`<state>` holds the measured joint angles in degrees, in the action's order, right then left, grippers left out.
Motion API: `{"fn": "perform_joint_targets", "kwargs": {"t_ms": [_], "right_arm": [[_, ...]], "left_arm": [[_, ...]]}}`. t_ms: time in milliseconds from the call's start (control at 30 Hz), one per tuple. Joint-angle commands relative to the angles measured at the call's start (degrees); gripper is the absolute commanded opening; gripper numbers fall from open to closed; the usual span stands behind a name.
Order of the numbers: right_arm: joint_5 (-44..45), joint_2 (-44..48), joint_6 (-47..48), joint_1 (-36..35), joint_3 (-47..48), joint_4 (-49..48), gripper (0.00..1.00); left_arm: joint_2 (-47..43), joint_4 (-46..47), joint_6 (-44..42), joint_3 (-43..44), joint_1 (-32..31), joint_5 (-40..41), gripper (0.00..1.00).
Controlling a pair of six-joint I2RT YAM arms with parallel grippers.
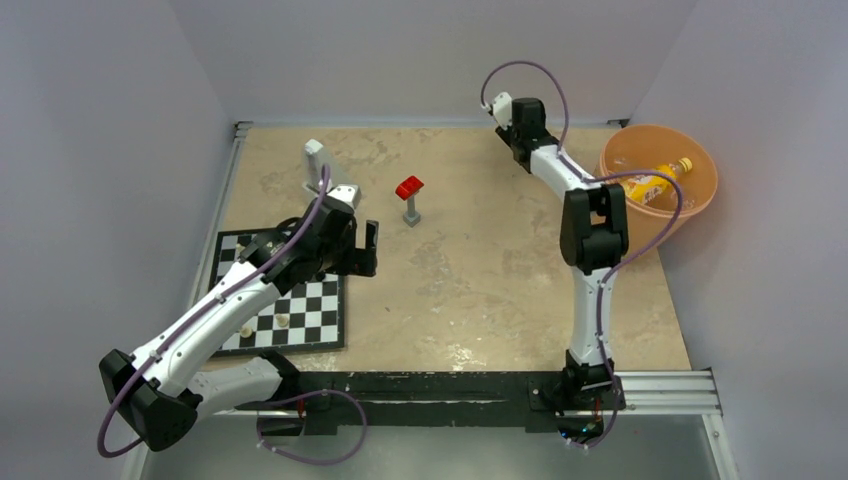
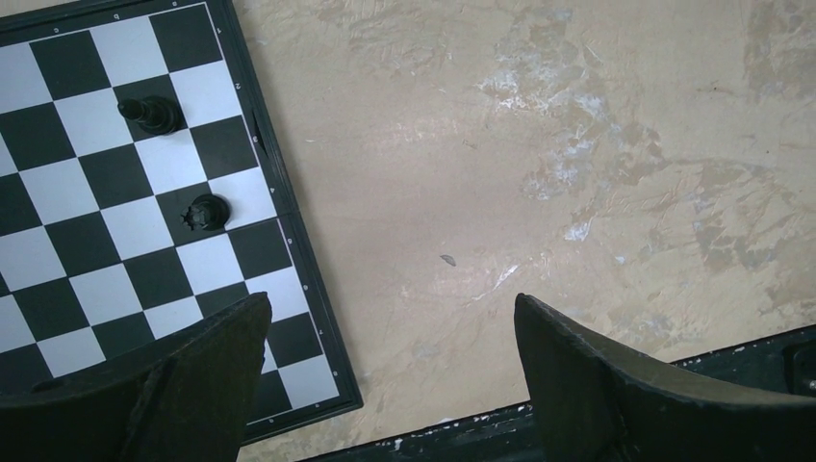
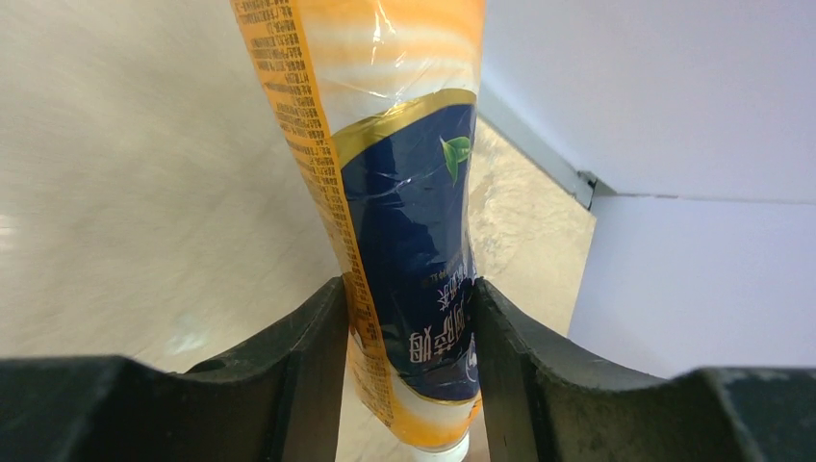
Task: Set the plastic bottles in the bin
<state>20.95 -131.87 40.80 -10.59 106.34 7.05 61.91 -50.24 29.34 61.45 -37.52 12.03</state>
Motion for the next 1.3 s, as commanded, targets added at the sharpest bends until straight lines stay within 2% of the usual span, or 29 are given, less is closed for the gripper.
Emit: {"fn": "perform_joint_targets", "kwargs": {"t_ms": [0, 133, 267, 500, 667, 767, 967, 1033, 1100, 1200, 1267], "right_arm": [[-8.88, 15.86, -10.46, -3.17, -2.93, -0.26, 0.37], [-12.61, 25.86, -15.29, -5.48, -6.90, 2.16, 0.36], [-16.30, 37.25, -22.51, -4.99, -12.33, 0.05, 0.36], [-16.01, 52.93, -31.49, 1.90, -18.33, -1.22, 0.38], [-15.51, 57.86, -37.40, 11.24, -20.81, 1.35, 0.38], [-15.48, 61.15, -40.26, 17.31, -25.58, -1.21, 0.39], [-12.98, 62.07, -44.70, 22.22, -31.51, -4.89, 0.41], [-11.05, 62.07, -45.49, 22.61, -33.28, -6.55, 0.48], [-10.07, 61.94, -46.60, 22.93, -34.53, -6.72, 0.57], [-8.88, 61.02, -47.43, 23.53, -35.61, -6.72, 0.79], [-7.03, 60.10, -47.97, 23.58, -35.35, -6.03, 0.88]], "left_arm": [[-0.63, 1.58, 0.09, 2.70, 0.23, -0.91, 1.00], [-1.62, 1.81, 1.31, 2.70, 0.21, -1.75, 1.00], [-3.23, 2.23, 3.66, 2.50, 0.21, -2.87, 1.00], [-4.38, 3.54, 4.79, 1.74, 0.25, -6.29, 1.00], [-4.73, 3.65, 5.16, 1.78, 0.20, -7.54, 1.00], [-5.22, 2.87, 5.68, 3.23, 0.24, -8.30, 1.00], [-6.18, 2.26, 5.31, 5.43, 0.25, -10.51, 1.00], [-6.19, 1.99, 4.46, 5.99, 0.23, -11.69, 1.00], [-6.61, 3.14, 3.42, 6.01, 0.34, -16.71, 1.00], [-7.83, 7.20, 2.41, 5.09, 0.79, -26.89, 1.00], [-8.19, 8.55, 2.42, 5.29, 0.85, -30.99, 1.00]]}}
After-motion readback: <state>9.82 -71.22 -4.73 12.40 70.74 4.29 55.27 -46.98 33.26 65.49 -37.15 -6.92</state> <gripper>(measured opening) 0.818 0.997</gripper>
